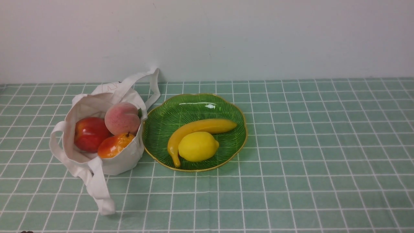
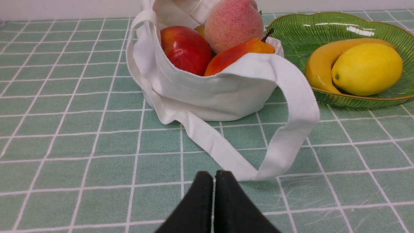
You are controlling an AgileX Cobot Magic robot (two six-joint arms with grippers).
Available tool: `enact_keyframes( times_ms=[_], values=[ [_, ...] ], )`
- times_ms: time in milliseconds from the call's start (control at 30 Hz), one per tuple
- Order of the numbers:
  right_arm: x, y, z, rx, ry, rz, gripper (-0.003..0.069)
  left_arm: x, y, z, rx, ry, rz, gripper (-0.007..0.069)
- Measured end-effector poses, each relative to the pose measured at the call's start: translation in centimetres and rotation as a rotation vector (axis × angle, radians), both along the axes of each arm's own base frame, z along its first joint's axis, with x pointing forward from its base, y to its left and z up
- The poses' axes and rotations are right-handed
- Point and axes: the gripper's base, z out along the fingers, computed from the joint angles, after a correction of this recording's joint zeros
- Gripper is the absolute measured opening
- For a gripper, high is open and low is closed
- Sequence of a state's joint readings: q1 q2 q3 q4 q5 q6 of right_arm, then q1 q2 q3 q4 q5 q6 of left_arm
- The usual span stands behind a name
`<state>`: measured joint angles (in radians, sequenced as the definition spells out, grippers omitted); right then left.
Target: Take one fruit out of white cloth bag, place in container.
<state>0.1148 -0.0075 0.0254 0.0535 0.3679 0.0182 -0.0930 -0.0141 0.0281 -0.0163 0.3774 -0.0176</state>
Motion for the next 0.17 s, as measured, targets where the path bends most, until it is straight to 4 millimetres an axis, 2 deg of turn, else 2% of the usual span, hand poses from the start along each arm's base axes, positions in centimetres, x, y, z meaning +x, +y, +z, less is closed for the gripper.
enact_keyframes(
  times_ms=[167],
  values=[
    [0.00,0.00,0.00,0.000,0.000,0.000,-0.0012,0.00,0.00,0.00,0.000,0.000,0.000,-0.0008]
  ],
)
